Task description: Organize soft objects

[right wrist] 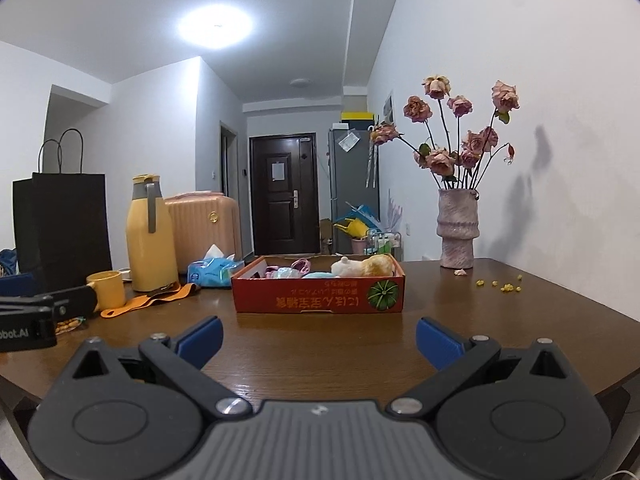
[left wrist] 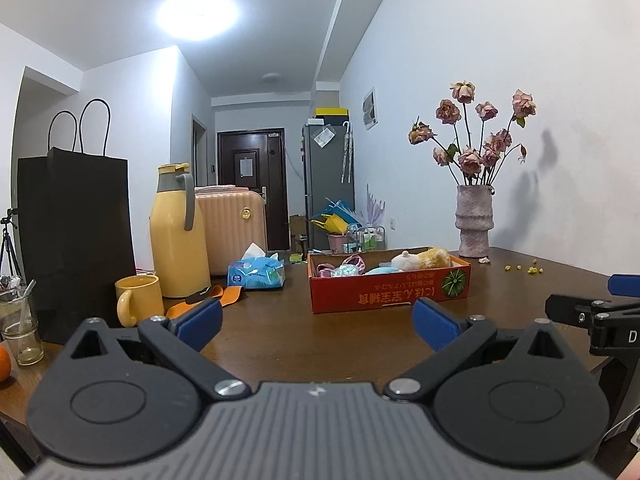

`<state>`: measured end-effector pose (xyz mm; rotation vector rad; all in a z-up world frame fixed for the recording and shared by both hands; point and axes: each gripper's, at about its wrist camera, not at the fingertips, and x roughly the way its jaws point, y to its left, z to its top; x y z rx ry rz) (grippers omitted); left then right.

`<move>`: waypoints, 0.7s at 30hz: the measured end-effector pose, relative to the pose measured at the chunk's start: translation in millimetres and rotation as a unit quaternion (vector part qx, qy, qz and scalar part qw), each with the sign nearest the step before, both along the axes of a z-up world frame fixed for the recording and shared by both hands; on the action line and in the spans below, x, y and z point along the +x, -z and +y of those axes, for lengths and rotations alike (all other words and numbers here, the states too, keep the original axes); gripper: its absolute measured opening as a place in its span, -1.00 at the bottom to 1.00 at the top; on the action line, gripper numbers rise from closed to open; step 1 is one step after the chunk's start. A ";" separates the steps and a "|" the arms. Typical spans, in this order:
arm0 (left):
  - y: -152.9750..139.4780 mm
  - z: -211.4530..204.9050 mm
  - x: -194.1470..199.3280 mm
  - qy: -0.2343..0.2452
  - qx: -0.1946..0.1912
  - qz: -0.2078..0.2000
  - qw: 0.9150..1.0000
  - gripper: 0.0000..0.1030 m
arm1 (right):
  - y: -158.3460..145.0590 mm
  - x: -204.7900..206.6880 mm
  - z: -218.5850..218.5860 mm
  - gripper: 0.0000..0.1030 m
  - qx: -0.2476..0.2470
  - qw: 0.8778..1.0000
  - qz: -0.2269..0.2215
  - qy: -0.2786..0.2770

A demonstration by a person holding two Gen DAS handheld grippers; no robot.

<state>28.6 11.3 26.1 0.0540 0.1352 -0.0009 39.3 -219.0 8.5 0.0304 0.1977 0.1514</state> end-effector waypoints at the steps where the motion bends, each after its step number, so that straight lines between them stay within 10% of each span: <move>1: 0.1 0.6 0.3 0.000 -0.001 0.001 1.000 1.00 | 0.3 0.6 0.4 1.00 0.000 1.000 0.002 -0.002; 21: -0.4 1.5 0.6 -0.005 -0.006 0.000 1.000 1.00 | -5.2 -3.3 -0.3 1.00 -0.006 1.000 -0.019 -0.012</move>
